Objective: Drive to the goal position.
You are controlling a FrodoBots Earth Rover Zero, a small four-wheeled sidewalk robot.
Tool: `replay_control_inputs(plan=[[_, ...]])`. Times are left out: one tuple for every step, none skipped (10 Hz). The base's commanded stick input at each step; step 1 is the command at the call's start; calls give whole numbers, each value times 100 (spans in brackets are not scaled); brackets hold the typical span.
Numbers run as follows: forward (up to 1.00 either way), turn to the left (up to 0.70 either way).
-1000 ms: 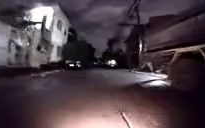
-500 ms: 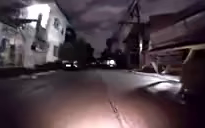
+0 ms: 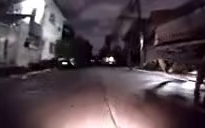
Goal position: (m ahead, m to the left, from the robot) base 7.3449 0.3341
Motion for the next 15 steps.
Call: replay_control_inputs(plan=[[100,0],[100,0],[100,0],[100,0],[100,0],[100,0],[100,0],[100,0],[100,0],[100,0],[100,0],[100,0],[100,0],[100,0],[100,0]])
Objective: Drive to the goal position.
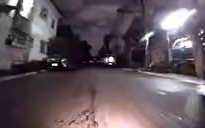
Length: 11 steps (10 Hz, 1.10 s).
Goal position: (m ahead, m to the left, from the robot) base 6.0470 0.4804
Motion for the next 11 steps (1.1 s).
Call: replay_control_inputs(plan=[[100,0],[100,0],[100,0],[100,0],[100,0],[100,0],[100,0],[100,0],[100,0],[100,0],[100,0]])
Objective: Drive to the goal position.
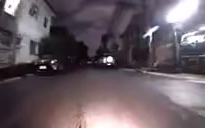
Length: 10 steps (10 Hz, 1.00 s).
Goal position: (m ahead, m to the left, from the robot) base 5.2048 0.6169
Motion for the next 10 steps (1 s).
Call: replay_control_inputs(plan=[[100,0],[100,0],[94,0],[4,0],[81,0],[100,23],[100,27],[100,12],[100,0],[100,0]])
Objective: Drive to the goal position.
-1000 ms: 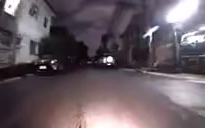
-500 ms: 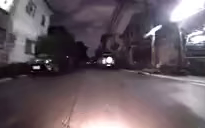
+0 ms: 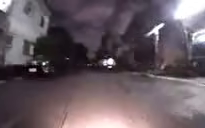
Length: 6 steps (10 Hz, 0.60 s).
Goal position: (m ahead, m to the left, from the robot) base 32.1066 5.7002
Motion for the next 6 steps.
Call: replay_control_inputs(plan=[[100,0],[100,8],[100,26],[100,25],[100,0],[100,0]])
